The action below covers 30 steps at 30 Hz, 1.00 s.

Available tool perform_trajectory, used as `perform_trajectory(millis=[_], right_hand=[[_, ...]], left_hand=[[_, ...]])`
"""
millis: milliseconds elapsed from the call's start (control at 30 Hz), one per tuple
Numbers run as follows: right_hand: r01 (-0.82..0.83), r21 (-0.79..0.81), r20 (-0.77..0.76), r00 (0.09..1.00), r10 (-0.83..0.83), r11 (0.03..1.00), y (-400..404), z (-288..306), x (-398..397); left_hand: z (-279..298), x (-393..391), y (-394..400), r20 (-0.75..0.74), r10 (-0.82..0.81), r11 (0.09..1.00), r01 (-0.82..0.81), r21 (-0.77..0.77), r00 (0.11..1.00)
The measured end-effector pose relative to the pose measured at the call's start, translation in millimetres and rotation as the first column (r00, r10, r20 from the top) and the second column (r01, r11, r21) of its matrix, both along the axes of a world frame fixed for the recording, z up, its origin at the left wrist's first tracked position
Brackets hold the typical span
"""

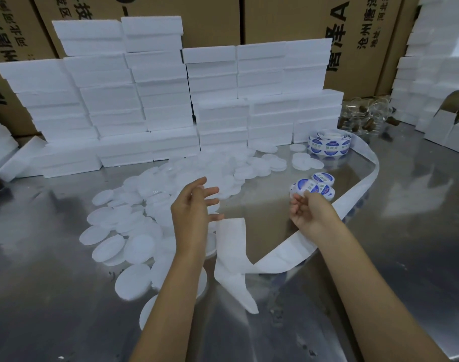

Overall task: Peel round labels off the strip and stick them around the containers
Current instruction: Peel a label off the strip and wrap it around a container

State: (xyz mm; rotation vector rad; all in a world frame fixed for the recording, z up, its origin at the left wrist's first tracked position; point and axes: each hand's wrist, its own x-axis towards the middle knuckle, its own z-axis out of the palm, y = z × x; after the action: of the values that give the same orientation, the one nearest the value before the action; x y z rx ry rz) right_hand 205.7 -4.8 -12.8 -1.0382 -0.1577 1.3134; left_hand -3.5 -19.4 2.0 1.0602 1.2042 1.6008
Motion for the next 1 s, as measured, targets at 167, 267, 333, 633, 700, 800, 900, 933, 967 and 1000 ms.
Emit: perform_trajectory(millis=[167, 267, 333, 633, 700, 800, 900, 933, 967, 1000], right_hand=[[0.046, 0.045, -0.133, 0.99, -0.04, 0.998, -0.7, -0.5, 5.2], [-0.038, 0.048, -0.007, 0.999, 0.039, 0.998, -2.8, 0.8, -0.7], [-0.102, 0.038, 0.162, 0.982, 0.095, 0.994, -4.1, 3.0, -8.3], [-0.457, -0.018, 0.939, 0.298, 0.172, 0.889, 3.3, -8.2, -61.8], [-0.568, -0.079, 0.965, 0.162, 0.206, 0.819, 9.5, -8.6, -70.2], [-0.694, -0.125, 0.98, 0.025, 0.197, 0.709, 14.7, -11.6, -75.5], [-0.712, -0.09, 0.993, -0.014, 0.114, 0.697, 15.7, -16.4, -75.6], [-0.705, -0.083, 0.995, -0.023, 0.094, 0.704, 16.0, -17.3, -74.8], [-0.702, -0.081, 0.996, -0.03, 0.084, 0.707, 16.1, -17.9, -74.4], [-0.704, -0.08, 0.996, -0.026, 0.087, 0.706, 15.9, -17.8, -74.2]], left_hand=[[-3.2, -7.2, 6.6, 0.062, 0.08, 0.996, -0.078, -0.037, 0.995], [-3.6, -14.2, 10.1, 0.128, 0.125, 0.99, -0.116, -0.076, 0.984], [-3.1, -19.7, 12.1, 0.16, 0.164, 0.984, -0.15, -0.097, 0.973], [-2.4, -32.9, 16.8, 0.182, 0.243, 0.966, -0.22, -0.136, 0.953], [-2.5, -33.2, 17.5, 0.181, 0.241, 0.965, -0.217, -0.146, 0.953], [-3.5, -34.4, 18.3, 0.188, 0.237, 0.965, -0.208, -0.159, 0.953], [-4.3, -35.0, 19.6, 0.179, 0.231, 0.965, -0.202, -0.166, 0.956], [-4.5, -34.9, 19.9, 0.17, 0.226, 0.966, -0.198, -0.169, 0.959], [-4.8, -34.5, 19.8, 0.163, 0.22, 0.967, -0.192, -0.171, 0.962], [-4.8, -34.2, 19.7, 0.157, 0.213, 0.968, -0.186, -0.172, 0.964]])
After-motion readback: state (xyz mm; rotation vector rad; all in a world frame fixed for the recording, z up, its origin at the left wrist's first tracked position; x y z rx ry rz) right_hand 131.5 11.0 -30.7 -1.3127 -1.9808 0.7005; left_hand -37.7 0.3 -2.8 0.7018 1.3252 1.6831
